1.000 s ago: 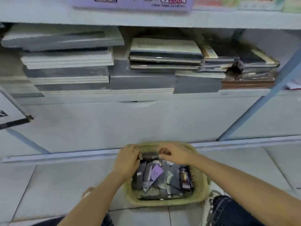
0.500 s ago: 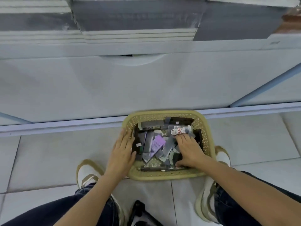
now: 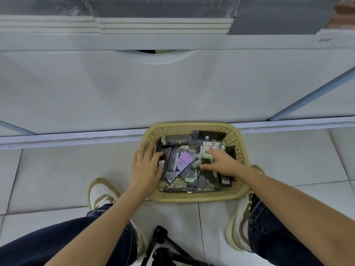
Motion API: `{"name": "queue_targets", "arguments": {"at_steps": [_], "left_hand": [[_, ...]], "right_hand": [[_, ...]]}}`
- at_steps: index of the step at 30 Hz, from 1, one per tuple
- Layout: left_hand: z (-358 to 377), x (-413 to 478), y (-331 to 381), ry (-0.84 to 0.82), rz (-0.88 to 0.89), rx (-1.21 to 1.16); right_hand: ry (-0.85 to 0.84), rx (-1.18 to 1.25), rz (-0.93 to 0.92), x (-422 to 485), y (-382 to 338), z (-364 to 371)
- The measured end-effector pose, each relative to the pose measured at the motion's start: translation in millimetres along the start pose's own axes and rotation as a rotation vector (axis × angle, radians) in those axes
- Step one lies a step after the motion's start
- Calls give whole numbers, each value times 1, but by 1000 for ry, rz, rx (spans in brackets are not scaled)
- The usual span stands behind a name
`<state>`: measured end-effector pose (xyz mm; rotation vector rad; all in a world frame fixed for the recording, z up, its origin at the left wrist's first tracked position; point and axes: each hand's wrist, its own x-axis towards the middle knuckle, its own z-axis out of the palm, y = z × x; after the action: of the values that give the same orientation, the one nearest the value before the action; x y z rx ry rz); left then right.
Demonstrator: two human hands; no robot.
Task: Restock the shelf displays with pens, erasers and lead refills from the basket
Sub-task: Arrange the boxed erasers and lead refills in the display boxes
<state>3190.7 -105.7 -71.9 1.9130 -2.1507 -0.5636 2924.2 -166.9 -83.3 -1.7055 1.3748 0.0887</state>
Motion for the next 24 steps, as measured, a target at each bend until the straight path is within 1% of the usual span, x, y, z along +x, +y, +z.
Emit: {"name": "queue_targets", "arguments": {"at_steps": [2, 3, 4, 5, 6, 7, 8, 10, 12, 14, 17, 19, 21, 24], "left_hand": [[0, 6, 12, 29, 12, -151], [-1, 10, 19, 4, -8, -297], [-3, 13, 28, -79, -63, -488], [-6, 16, 37, -201, -132, -700], [-8, 18, 46, -311, -200, -895], [-9, 21, 53, -378, -258, -1044], [-10, 22, 57, -407, -304, -1150], [-13, 24, 62, -396, -359, -1275], [-18, 25, 63, -377, -382, -1308], [-22, 26, 61, -365, -393, -1288], [-26, 28, 57, -294, -488, -1278], [-28, 29, 53, -275, -520, -1282], [-28, 29, 51, -286, -472, -1256], [-26, 29, 57, -274, -431, -1128]], "right_hand": [[71, 240, 4, -1, -14, -11], [100, 363, 15, -1, -23, -16], [106, 475, 24, 0, -32, -20], [90, 561, 25, 1, -43, -22], [56, 624, 14, 2, -52, -23], [14, 684, -8, 3, -61, -23], [-16, 742, -40, 4, -68, -22], [-19, 849, -87, 4, -78, -21], [-3, 920, -104, 5, -84, -21], [-4, 981, -97, 5, -86, -20], [26, 1119, -18, 8, -85, -22], [115, 1082, 13, 9, -81, -26], [180, 1018, 6, 10, -76, -27], [156, 934, -31, 11, -80, -24]]}}
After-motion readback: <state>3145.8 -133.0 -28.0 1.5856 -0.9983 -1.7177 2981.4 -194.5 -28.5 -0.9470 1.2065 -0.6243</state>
